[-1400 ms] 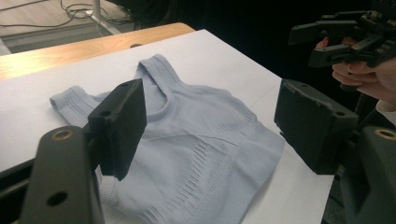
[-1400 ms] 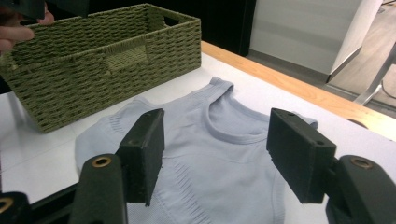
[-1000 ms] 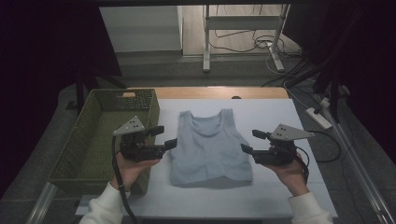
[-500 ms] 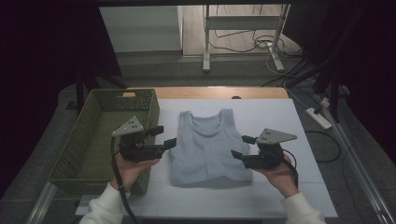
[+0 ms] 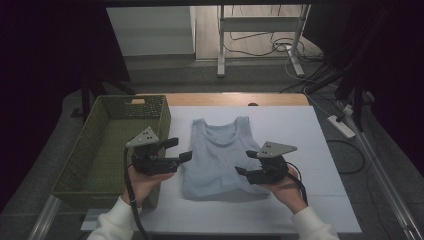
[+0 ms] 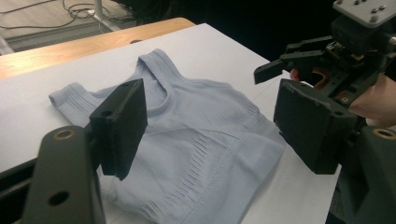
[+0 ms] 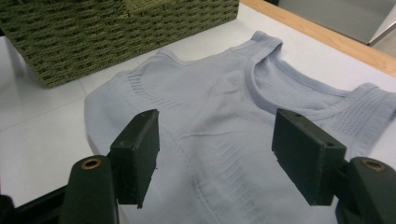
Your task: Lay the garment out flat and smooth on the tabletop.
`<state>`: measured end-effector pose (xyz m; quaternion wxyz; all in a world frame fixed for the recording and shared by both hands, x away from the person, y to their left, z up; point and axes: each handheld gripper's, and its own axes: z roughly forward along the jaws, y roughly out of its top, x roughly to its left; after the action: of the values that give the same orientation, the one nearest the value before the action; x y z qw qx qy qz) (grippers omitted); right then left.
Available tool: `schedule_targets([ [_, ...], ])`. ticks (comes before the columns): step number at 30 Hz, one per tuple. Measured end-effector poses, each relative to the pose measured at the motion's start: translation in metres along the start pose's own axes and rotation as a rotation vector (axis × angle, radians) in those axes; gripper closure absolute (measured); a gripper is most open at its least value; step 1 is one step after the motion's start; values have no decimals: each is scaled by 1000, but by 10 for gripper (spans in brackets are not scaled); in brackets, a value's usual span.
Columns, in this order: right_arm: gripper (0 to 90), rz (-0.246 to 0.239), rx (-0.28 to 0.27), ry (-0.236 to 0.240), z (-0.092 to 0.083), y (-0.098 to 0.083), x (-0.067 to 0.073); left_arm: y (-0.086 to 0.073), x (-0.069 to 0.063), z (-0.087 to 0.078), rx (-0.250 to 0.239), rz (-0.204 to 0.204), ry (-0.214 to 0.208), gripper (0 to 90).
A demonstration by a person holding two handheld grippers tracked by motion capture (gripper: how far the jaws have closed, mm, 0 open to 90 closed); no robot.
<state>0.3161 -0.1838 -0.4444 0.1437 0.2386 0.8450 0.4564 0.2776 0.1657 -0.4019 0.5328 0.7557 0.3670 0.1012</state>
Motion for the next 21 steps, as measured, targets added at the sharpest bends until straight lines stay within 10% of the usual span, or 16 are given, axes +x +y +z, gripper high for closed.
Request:
schedule_targets([
  [21,331,-7,64,37,43,6,6,-2,1,2,30,10,11,264],
])
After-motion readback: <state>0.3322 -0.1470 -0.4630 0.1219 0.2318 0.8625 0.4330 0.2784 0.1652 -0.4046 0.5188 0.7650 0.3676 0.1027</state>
